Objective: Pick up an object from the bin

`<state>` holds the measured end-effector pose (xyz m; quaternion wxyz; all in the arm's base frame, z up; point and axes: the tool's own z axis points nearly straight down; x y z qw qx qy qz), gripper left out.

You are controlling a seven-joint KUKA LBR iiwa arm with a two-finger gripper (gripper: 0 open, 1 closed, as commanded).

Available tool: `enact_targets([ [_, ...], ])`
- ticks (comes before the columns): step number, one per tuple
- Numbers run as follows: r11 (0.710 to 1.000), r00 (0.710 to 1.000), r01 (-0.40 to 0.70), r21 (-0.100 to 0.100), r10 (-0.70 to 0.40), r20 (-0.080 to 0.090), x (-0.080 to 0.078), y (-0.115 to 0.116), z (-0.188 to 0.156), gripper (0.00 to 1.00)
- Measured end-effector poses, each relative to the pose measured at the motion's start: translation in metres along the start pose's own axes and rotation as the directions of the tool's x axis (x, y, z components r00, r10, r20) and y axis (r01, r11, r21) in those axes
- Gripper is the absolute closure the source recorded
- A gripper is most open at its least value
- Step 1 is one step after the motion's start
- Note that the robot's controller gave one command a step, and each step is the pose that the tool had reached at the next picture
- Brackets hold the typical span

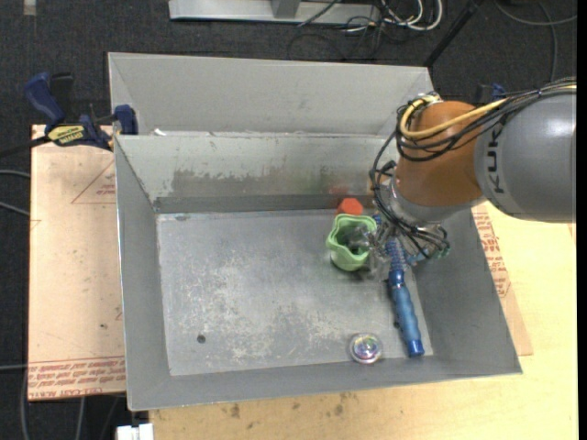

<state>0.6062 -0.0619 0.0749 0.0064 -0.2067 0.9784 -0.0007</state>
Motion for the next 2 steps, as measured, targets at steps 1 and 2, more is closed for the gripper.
enact_targets([
  [1,0.999,0.999,0.052,-0.005,-0.052,-0.001,-0.022,0.116,-0.106,1.0],
  [2,0.999,0.999,0.033,-0.002,-0.033,-0.004,-0.017,0.099,-0.154,1.0],
])
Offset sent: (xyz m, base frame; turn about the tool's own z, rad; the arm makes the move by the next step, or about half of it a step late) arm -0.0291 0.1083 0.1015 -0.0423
